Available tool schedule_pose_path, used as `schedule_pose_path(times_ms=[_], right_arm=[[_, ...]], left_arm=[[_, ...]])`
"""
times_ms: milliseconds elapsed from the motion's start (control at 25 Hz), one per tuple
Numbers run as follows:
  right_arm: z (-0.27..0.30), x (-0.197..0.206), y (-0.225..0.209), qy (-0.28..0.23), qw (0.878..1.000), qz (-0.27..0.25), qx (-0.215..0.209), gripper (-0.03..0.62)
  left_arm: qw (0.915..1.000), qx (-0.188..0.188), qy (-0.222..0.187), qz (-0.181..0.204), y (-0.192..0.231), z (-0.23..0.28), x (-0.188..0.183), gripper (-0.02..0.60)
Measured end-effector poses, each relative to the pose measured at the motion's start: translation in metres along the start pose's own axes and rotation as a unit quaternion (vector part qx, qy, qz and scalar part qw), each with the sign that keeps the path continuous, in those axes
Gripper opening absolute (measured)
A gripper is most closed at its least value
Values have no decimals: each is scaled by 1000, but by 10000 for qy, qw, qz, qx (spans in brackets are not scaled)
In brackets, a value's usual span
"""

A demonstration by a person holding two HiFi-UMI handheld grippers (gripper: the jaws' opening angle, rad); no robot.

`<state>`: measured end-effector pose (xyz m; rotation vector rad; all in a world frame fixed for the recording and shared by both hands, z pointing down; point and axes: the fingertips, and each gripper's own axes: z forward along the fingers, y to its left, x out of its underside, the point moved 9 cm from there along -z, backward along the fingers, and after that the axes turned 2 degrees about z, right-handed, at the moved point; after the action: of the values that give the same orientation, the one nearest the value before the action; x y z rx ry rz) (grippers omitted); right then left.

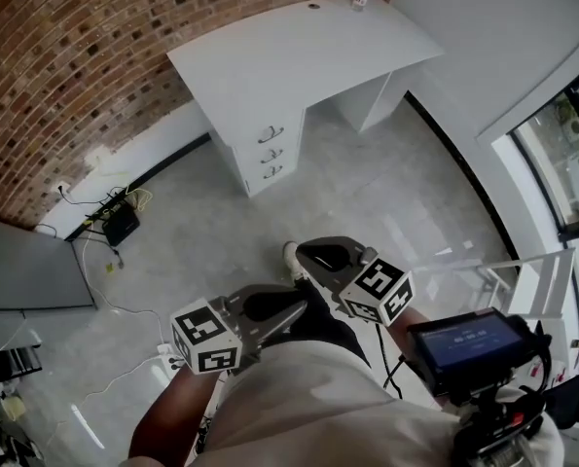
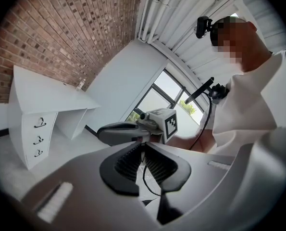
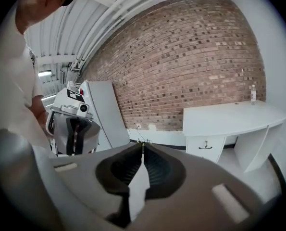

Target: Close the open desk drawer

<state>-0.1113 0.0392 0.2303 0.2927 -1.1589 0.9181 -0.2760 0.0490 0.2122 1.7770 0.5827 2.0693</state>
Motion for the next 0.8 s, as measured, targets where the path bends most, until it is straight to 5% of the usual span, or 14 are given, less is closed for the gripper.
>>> schedule_pose_path(times_ms=[800], right_arm=[[-52, -29, 84, 21, 9901, -1364, -326, 3]], left_arm=[[9985, -544, -81, -2, -52, -23, 26, 29]])
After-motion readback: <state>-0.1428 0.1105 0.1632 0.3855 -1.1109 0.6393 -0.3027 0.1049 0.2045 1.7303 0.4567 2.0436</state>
